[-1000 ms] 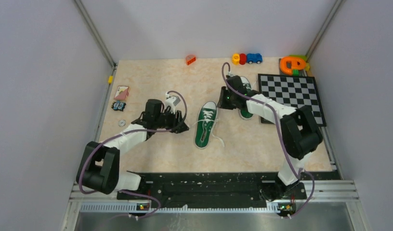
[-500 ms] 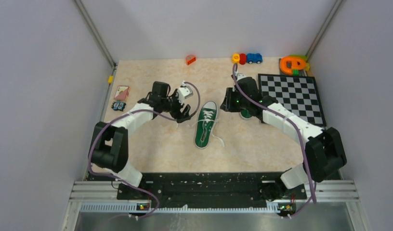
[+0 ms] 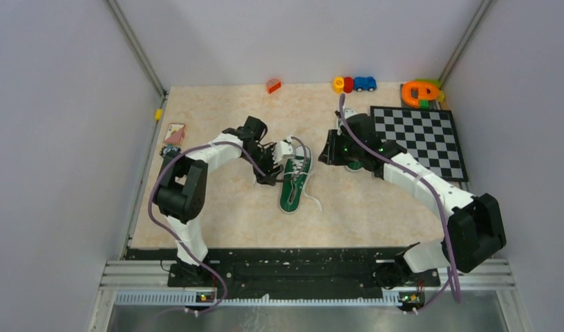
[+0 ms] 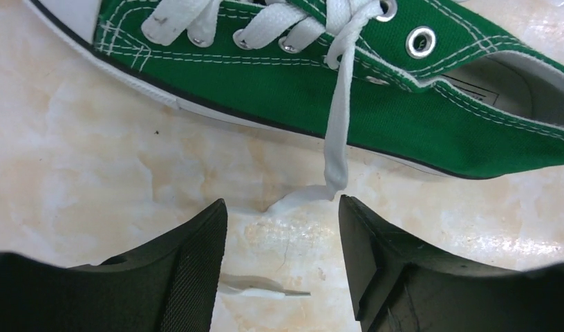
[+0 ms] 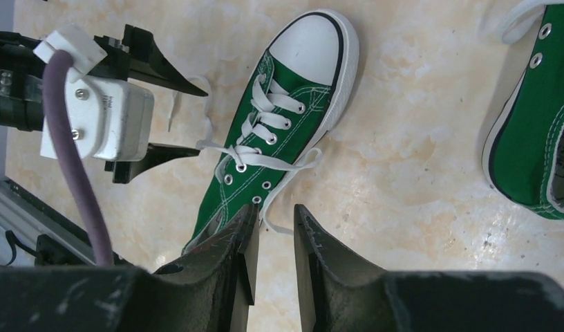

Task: Tie the shoes
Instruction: Wrap the shoelace around the shoelace.

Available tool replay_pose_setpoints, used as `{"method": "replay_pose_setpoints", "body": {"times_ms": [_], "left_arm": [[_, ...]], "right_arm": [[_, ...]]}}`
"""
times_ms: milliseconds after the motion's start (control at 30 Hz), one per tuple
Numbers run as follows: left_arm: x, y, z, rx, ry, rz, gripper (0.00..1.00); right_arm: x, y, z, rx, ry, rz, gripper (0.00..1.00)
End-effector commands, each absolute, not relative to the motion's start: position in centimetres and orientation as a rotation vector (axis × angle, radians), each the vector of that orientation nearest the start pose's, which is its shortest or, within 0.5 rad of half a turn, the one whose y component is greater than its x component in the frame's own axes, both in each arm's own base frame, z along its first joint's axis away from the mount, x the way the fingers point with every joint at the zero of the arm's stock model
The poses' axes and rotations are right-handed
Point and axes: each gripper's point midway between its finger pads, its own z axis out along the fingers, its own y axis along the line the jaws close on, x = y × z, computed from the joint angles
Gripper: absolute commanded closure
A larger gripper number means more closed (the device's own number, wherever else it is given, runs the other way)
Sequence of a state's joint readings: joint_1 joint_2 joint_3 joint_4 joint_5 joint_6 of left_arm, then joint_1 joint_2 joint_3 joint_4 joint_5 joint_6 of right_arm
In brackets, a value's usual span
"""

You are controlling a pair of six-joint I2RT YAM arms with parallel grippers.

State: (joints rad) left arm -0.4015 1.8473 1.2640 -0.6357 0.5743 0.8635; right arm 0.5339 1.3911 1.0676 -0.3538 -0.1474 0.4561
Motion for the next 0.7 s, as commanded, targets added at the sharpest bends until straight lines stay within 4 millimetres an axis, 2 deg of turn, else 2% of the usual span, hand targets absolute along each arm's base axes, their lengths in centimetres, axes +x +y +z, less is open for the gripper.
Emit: {"method": "replay_pose_setpoints", "body": {"times_ms": [0,133,167,200,400,500,567,667], "left_arm": [[33.1,-22.0,4.7,1.727,1.999,-0.626,0.37],[32.6,-21.9,3.5,1.787,2.011,-0.595,0.38],[32.7,-21.7,3.2,1.786,2.027,-0.578,0.41],[32.8,-21.6,2.7,1.789,2.043,-0.568,0.49],[32.8,-21.5,1.5,1.83,2.058,-0.517,0.73],[32.5,-21.4,1.3,1.847,2.061,-0.501,1.0],[32.6,-21.5,2.2,1.811,2.039,-0.481,1.0],[33.1,-22.6,4.8,1.68,1.997,-0.496,1.0]], "right_arm": [[31.3,24.0,18.0,-0.153,2.3,0.725,0.73],[31.2,23.7,17.8,-0.148,2.312,0.71,0.73],[31.2,23.7,17.8,-0.149,2.314,0.71,0.73],[31.2,23.7,17.7,-0.146,2.316,0.711,0.73],[31.0,23.9,17.3,-0.138,2.329,0.726,0.75],[30.9,24.1,17.1,-0.151,2.326,0.743,0.76],[30.8,24.2,16.9,-0.157,2.326,0.752,0.76],[30.7,24.3,16.6,-0.161,2.32,0.766,0.76]]}}
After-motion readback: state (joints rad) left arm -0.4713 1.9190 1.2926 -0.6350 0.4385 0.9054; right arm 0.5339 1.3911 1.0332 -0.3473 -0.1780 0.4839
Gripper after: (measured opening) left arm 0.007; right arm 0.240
